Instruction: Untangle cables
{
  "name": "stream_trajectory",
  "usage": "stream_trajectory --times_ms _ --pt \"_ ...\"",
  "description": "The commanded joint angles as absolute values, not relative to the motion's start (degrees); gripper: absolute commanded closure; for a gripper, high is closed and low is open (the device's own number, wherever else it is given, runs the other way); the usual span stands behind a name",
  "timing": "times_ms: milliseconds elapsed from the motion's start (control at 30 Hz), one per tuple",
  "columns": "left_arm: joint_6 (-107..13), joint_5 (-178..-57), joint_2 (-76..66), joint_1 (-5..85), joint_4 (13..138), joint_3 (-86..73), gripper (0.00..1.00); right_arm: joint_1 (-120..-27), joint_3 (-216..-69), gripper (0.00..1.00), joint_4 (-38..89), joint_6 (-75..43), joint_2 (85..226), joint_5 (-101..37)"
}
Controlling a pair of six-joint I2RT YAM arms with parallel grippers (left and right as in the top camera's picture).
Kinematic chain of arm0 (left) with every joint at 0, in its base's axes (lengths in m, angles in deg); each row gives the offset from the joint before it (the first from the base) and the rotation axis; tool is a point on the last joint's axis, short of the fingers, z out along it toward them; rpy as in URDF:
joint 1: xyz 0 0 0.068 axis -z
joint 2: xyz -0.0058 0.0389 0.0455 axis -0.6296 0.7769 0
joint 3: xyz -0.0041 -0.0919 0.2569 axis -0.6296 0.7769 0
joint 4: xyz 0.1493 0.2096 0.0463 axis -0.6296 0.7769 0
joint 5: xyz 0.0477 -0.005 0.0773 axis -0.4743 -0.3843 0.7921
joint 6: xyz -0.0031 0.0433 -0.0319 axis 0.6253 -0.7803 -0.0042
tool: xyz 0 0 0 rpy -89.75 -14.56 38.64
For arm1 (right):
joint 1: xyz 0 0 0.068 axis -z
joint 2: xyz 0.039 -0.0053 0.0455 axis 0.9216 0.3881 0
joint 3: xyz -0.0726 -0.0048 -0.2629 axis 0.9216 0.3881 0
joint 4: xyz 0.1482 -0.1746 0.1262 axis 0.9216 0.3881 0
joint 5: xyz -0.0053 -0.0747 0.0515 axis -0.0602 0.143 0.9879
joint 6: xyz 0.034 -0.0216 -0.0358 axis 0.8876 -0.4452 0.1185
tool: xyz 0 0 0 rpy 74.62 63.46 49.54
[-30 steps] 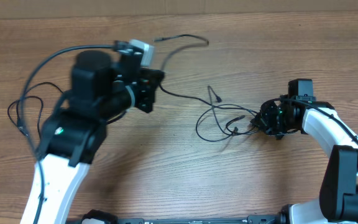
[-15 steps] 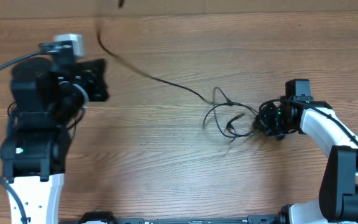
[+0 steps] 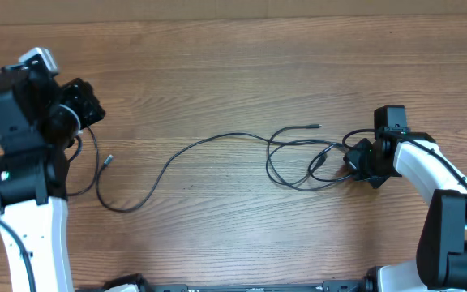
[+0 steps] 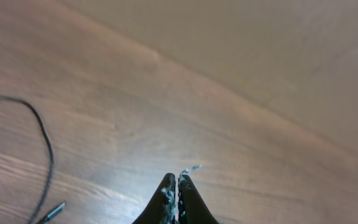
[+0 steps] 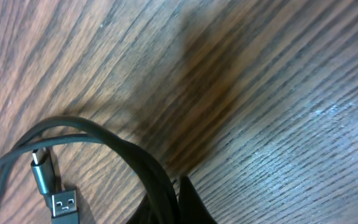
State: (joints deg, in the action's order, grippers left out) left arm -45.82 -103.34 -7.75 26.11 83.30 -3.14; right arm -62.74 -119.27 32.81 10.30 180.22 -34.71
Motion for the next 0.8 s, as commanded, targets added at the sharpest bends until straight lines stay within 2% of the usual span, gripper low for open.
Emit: stream_trajectory --times_ms 0,233,300,367,467,567,700,767 --pt "-45.18 -108.98 -4.02 25.96 84.7 -4.38 0.96 -62.58 -119.29 0.91 33.06 11.77 179.25 -34.55" --pt "-50.84 -125.61 5.23 27.56 87.95 -4.38 0.96 -62.58 -119.99 0.91 35.13 5.8 179.23 -26.97" --pt "-50.91 -126.55 7.68 29.15 88.65 -4.38 0.96 -62.58 -121.28 0.89 36.62 3.81 179.23 -24.22" --pt "-51.63 -126.51 10.32 31.47 88.96 -4.38 0.96 -62.58 -122.52 0.83 38.02 2.94 179.23 -22.05" --pt "-51.96 -125.92 14.1 35.03 88.96 -4.38 0.85 -62.65 -122.96 0.61 38.24 0.86 179.23 -18.42" --pt "-51.94 -125.0 18.43 39.14 88.74 -4.38 0.82 -62.65 -122.94 0.44 38.34 -2.26 179.23 -15.73" --pt "-51.45 -125.07 24.33 44.8 87.43 -4.38 0.74 -62.65 -122.94 0.42 39.09 -2.66 179.23 -15.67" --pt "-51.04 -125.05 27.15 47.95 86.03 -4.38 0.74 -62.65 -122.94 0.43 39.13 -2.66 179.23 -15.69"
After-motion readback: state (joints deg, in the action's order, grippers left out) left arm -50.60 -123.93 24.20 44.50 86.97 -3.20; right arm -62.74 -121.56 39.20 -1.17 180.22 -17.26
